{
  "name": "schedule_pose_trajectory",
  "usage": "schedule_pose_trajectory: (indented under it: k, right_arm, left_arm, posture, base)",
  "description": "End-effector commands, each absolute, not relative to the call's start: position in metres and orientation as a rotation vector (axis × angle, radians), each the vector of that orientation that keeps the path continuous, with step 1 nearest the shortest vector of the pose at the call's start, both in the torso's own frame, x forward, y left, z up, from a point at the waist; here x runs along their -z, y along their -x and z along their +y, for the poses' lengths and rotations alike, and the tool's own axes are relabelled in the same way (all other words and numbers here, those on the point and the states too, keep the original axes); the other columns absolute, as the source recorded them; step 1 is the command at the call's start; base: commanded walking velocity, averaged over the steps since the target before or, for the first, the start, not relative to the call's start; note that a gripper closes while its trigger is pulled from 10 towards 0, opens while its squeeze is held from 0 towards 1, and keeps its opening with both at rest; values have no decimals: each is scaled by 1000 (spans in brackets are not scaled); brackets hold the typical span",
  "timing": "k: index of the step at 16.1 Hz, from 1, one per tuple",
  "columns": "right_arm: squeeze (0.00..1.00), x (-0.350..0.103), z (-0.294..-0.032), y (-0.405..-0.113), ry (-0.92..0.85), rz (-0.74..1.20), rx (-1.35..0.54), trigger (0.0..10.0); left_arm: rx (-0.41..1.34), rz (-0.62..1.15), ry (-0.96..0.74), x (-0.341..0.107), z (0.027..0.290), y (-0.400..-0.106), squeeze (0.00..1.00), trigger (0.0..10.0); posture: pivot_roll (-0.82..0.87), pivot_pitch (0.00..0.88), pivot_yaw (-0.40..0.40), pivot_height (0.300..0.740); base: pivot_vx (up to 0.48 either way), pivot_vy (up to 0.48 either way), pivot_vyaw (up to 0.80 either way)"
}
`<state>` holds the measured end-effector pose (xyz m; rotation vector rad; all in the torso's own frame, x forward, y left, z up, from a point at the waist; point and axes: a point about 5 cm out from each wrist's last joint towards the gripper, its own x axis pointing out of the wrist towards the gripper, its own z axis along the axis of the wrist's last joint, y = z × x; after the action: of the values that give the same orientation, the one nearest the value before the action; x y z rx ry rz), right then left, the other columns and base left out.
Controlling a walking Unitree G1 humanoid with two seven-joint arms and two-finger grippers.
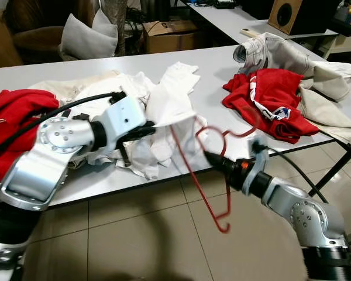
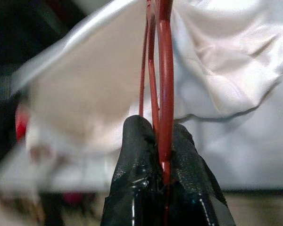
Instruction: Hang hanger
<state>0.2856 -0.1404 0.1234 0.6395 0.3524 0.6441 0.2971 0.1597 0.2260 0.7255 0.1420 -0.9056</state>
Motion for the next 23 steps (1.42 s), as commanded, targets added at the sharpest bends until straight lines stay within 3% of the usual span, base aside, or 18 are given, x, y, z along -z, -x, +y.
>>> schedule_pose_trajectory:
  k: [1, 2, 4, 12, 20, 23]
  right_arm:
    - [0, -124, -144, -292, -746, 339, -575, 10000]
    - [0, -124, -142, -292, -772, 342, -572, 10000]
    - [0, -121, -112, -303, -1026, 357, -560, 10000]
    - [0, -136, -102, -339, -1315, 264, -421, 10000]
    - [0, -144, -101, -358, -1300, 201, -318, 10000]
    - [0, -146, -83, -353, -1167, 246, -395, 10000]
  left_arm:
    - [961, 138, -728, -222, 152, -293, 0, 0]
    - [969, 137, -723, -221, 150, -293, 0, 0]
    - [1065, 130, -671, -205, 124, -285, 0, 0]
    - [1172, 168, -658, -190, 111, -270, 0, 0]
    - [1334, 187, -472, -198, 102, -250, 0, 0]
    - [1189, 32, -368, -219, 88, -274, 0, 0]
  posture:
    - [-136, 0, 2, 740]
    - [-136, 0, 2, 740]
    - [-136, 0, 10, 740]
    - [-107, 0, 9, 740]
    - [-97, 0, -7, 740]
    - [-100, 0, -6, 740]
  base:
    - [0, 0, 0]
    - [0, 0, 0]
    - [0, 0, 0]
    - [0, 0, 0]
    - [0, 0, 0]
    - [0, 0, 0]
